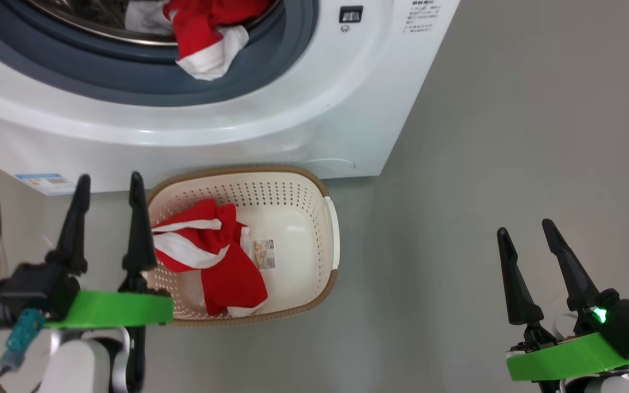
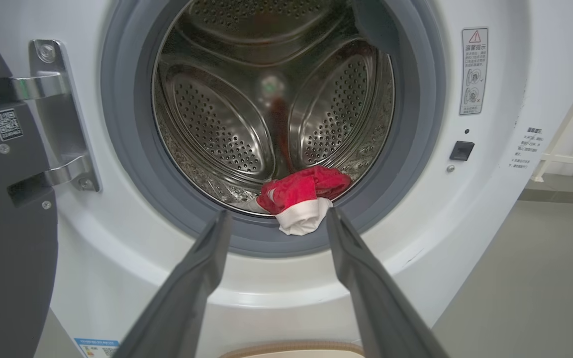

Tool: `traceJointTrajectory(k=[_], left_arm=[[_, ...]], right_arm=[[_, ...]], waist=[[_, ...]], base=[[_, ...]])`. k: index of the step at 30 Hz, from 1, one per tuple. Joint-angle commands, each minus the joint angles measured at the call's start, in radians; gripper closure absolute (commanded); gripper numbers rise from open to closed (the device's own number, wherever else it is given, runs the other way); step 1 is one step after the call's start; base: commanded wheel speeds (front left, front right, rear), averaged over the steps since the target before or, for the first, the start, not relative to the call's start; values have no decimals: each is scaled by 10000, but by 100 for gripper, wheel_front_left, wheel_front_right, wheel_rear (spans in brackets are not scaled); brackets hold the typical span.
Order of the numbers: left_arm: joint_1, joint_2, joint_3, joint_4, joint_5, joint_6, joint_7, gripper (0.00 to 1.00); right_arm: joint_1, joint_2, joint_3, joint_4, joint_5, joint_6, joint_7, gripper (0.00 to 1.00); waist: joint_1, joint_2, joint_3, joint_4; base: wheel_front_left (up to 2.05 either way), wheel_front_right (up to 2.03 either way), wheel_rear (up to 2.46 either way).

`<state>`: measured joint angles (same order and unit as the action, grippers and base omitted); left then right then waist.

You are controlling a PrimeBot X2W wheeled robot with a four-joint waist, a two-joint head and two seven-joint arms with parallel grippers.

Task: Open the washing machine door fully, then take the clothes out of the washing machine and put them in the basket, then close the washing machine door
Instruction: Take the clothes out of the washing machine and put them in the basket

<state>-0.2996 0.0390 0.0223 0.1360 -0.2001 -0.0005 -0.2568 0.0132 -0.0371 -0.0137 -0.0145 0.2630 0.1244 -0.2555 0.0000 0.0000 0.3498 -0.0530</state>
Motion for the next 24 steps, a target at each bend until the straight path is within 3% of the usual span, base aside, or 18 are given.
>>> traceJointTrajectory(k=[1, 24], left_arm=[[-335, 171, 351, -140, 106, -49, -49, 0], [-4559, 801, 558, 2690, 279, -547, -49, 0]], right_arm=[[-264, -131, 299, -214, 121, 63, -63, 0], [-1222, -131, 738, -47, 384, 63, -63, 0]], waist=[[0, 0, 360, -155], [0, 0, 1910, -763]], base=[[0, 0, 0], [0, 0, 0]])
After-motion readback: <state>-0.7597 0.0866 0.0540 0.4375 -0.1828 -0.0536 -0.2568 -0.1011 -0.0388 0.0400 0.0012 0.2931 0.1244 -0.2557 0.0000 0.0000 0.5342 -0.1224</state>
